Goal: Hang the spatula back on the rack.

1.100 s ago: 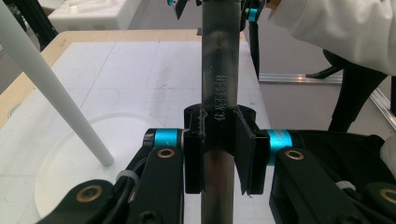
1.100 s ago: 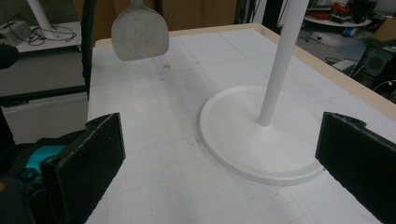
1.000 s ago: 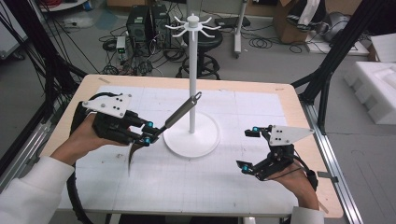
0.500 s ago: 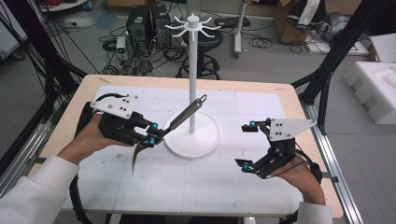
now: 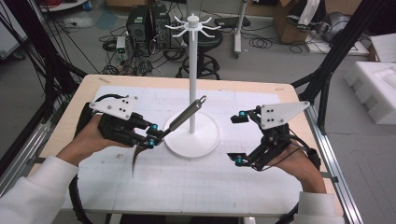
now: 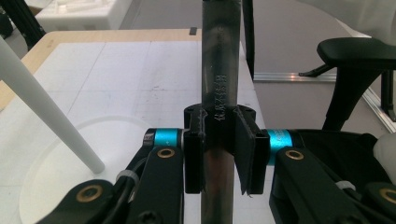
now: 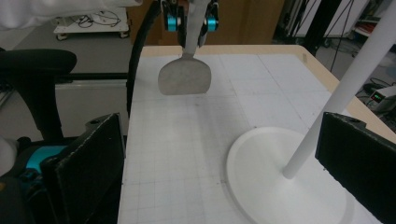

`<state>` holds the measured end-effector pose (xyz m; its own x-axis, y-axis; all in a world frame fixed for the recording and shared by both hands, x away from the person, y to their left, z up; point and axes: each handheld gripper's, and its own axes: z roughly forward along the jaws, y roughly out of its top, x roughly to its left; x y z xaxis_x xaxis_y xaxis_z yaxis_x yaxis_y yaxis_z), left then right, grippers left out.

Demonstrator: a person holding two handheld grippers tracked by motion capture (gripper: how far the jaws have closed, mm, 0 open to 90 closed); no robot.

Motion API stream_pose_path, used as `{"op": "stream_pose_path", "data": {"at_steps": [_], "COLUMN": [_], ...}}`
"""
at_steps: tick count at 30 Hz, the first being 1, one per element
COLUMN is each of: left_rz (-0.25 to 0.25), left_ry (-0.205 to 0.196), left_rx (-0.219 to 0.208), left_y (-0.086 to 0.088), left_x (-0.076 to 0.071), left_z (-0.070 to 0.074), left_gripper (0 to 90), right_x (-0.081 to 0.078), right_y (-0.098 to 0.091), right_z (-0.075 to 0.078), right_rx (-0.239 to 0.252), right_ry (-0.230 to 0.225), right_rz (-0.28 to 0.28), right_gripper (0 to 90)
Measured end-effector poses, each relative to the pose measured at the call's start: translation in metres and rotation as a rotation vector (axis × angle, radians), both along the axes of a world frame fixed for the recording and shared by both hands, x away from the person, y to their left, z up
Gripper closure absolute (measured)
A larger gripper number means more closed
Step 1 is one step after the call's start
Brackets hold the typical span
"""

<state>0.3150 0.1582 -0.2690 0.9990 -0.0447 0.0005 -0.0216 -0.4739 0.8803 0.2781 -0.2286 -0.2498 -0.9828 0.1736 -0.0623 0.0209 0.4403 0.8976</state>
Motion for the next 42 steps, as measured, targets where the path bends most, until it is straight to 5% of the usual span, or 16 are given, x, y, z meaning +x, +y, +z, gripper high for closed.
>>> {"op": "stream_pose_path", "data": {"at_steps": [32,42], "left_rz": [0.011,0.008], "left_ry": [0.042,0.048], "left_rx": [0.014,0.015], "left_y": [-0.010,-0.011], "left_x": [0.006,0.007], "left_z": [-0.007,-0.007], "left_gripper": [74.7,74.7], "right_x": [0.031,0.032], "right_y": [0.063,0.072], "right_z": [0.040,0.046], "right_rx": [-0.008,0.022], "right_ry": [0.001,-0.033], "right_rz": [0.125,0.148], "right_gripper": [0.6,12.7]}}
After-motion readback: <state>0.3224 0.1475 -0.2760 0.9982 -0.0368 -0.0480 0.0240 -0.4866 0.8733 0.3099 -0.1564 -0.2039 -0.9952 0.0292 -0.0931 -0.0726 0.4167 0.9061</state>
